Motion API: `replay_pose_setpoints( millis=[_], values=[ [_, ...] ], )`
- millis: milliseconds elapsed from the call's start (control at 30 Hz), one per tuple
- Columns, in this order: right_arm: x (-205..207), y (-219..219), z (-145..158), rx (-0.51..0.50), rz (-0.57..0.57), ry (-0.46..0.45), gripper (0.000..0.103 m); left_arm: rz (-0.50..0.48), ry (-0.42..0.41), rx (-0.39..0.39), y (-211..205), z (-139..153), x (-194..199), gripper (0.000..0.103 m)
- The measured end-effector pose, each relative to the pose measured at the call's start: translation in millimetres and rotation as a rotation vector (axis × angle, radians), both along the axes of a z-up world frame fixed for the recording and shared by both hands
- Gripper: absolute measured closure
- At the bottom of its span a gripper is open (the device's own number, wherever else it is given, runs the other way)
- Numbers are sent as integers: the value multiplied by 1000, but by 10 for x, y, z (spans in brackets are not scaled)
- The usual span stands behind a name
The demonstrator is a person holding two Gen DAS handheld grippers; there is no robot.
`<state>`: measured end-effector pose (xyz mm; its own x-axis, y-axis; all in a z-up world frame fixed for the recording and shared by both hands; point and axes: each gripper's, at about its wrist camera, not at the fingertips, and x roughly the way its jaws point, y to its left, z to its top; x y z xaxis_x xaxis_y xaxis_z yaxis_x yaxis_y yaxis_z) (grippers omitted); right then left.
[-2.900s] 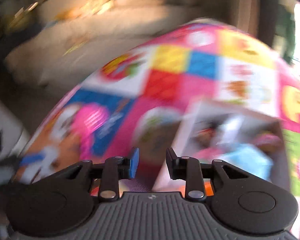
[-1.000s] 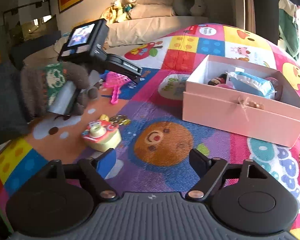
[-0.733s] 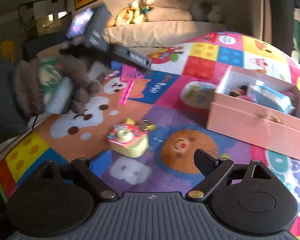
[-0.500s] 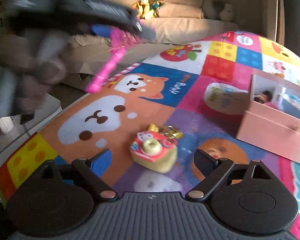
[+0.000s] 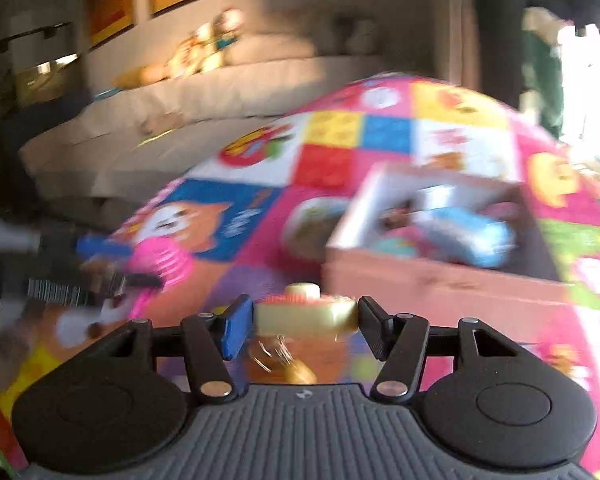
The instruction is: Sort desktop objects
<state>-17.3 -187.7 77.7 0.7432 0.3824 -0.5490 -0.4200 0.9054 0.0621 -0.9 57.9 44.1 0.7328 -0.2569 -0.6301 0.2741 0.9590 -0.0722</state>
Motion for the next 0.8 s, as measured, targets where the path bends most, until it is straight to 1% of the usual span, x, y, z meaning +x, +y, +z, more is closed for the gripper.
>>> replay_pose_setpoints(
  millis=[33,100,200,300,367,433,467,500,567,600,633,700,767,800],
  values=[
    [-23,-60,13,-17,-21,-10,45,-12,6,7,-42,-40,-9,21],
    [-94,-186,-12,-42,-46,-8,62,-21,5,25,-122,-98,-35,13],
    [-173,-299,-116,-56,-60,24,62,-2,-6,60,-159,-120,-64,7],
    [-203,-324,-189,-61,-63,33,63,58,-20,122,-132,-141,-64,7],
    [-220,-337,-183,-58,-58,21,62,111,-18,159,-64,-160,-50,6],
    [-254,-352,-167,-69,-39,6,54,160,0,160,48,-192,-10,6],
    [-268,-349,-172,-77,-24,6,45,184,10,155,101,-210,13,6],
    [-297,-345,-179,-85,-9,4,42,205,18,149,147,-225,39,6],
    [-338,-296,-204,-104,21,8,41,246,36,133,226,-258,121,5],
    [-361,-254,-227,-113,39,8,39,262,45,125,249,-277,173,5],
    [-359,-206,-238,-120,50,6,37,268,48,117,257,-290,214,4],
    [-352,-111,-284,-144,52,-6,26,268,45,106,231,-303,299,4],
    [-322,-14,-337,-169,48,-10,21,235,40,93,146,-311,333,3],
    [-287,32,-366,-183,42,0,21,201,40,82,94,-316,339,3]
  ],
)
